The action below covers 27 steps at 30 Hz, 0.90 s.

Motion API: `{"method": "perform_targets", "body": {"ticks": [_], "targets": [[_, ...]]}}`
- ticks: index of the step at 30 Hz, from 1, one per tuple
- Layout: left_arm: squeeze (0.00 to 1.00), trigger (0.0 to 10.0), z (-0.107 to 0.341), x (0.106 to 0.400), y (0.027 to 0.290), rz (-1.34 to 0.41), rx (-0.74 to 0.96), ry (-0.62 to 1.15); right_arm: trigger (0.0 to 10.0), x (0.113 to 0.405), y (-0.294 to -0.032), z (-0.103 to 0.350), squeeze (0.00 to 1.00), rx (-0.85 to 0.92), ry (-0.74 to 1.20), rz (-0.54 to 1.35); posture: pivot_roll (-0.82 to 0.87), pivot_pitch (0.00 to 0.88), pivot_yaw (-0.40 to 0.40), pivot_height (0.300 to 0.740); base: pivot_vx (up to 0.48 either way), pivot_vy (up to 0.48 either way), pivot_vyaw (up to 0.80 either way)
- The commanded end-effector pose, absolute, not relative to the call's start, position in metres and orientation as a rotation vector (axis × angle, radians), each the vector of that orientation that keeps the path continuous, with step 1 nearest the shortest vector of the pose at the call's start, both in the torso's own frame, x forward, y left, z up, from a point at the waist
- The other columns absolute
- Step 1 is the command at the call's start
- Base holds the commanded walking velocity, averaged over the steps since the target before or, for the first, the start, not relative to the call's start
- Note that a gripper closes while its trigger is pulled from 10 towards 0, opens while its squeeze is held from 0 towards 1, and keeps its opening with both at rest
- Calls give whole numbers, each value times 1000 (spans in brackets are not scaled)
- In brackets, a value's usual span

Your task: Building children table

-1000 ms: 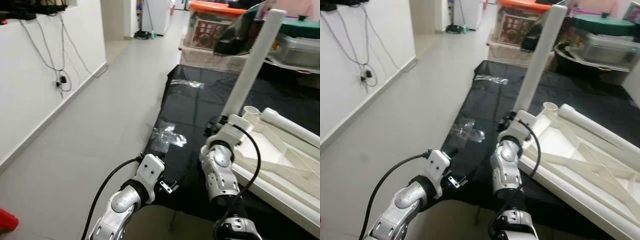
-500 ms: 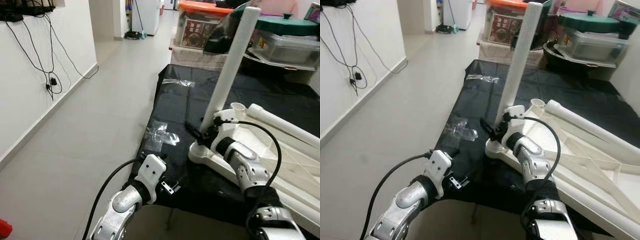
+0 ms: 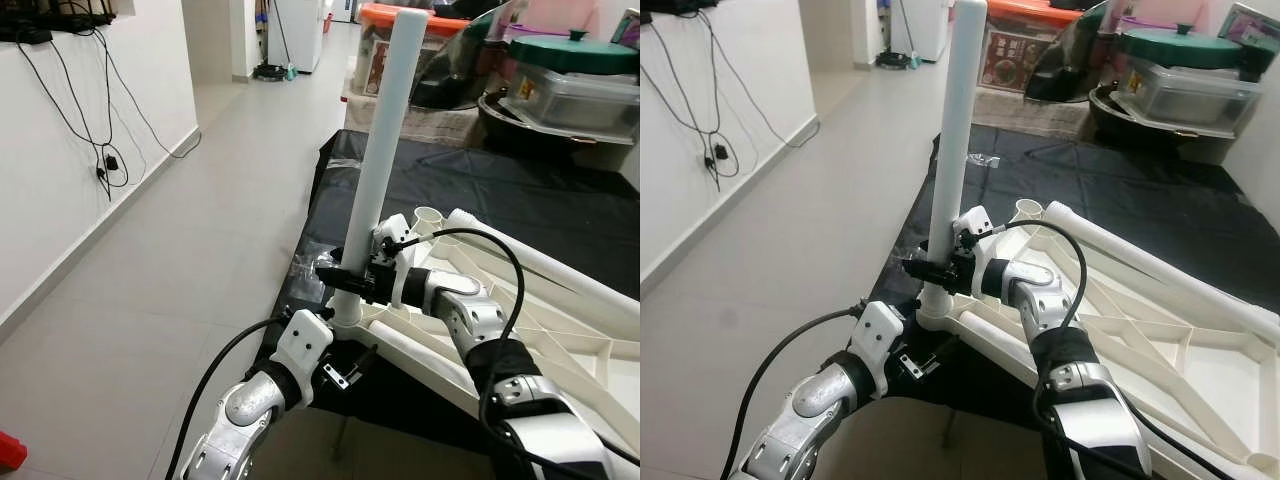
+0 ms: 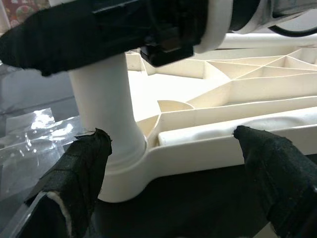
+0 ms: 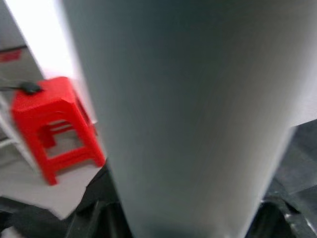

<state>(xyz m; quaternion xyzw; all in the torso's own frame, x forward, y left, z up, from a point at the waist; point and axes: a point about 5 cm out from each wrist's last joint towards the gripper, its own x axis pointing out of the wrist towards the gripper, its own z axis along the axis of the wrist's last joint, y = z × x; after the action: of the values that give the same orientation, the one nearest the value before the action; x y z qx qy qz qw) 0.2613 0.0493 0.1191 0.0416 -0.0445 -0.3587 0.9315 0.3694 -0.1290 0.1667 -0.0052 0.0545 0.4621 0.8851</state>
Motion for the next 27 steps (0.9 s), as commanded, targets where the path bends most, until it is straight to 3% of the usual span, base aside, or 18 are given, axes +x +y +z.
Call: {"method": "perform_targets", "body": {"ticks": [1, 6, 8, 11, 12, 13, 14, 15, 16, 19, 25, 26, 27], "targets": [[0, 10000, 116, 259, 49, -742, 90, -78, 0, 376, -132, 166, 0, 14, 86, 819, 191, 0, -121, 740, 0, 0, 0], [0, 10000, 115, 259, 49, -744, 90, -75, 0, 382, -141, 165, 0, 47, 49, 609, 188, 0, -117, 740, 0, 0, 0], [0, 10000, 115, 259, 50, -745, 89, -73, 0, 388, -161, 163, 0, 76, 26, 212, 178, 0, -107, 740, 0, 0, 0], [0, 10000, 115, 259, 50, -745, 89, -72, 0, 388, -170, 163, 0, 83, 20, 58, 178, 0, -107, 740, 0, 0, 0], [0, 10000, 115, 259, 50, -745, 89, -71, 0, 384, -182, 162, 0, 96, 13, -140, 173, 0, -104, 740, 0, 0, 0], [0, 10000, 115, 259, 50, -745, 89, -71, 0, 384, -182, 162, 0, 96, 13, -140, 173, 0, -104, 740, 0, 0, 0], [0, 10000, 115, 259, 50, -747, 90, -71, 0, 376, -189, 160, 0, 137, -5, -327, 170, 0, -101, 740, 0, 0, 0], [0, 10000, 115, 259, 50, -747, 90, -71, 0, 376, -189, 160, 0, 137, -5, -327, 170, 0, -101, 740, 0, 0, 0], [0, 10000, 115, 260, 50, -748, 91, -71, 0, 367, -191, 158, 0, 165, -21, -460, 170, 0, -101, 740, 0, 0, 0], [0, 10000, 115, 261, 50, -749, 93, -69, 0, 358, -185, 158, 0, 212, -44, -595, 167, 0, -97, 740, 0, 0, 0], [0, 10000, 115, 261, 50, -749, 94, -71, 0, 358, -171, 156, 0, 241, -38, -590, 166, 0, -98, 740, 0, 0, 0], [0, 10000, 115, 262, 50, -749, 94, -72, 10000, 359, -162, 154, 0, 252, -42, -539, 167, 0, -98, 740, 0, 0, 0], [0, 10000, 115, 262, 50, -748, 93, -72, 10000, 361, -156, 154, 1000, 263, -54, -482, 169, 0, -101, 740, 0, 0, 0]]}}
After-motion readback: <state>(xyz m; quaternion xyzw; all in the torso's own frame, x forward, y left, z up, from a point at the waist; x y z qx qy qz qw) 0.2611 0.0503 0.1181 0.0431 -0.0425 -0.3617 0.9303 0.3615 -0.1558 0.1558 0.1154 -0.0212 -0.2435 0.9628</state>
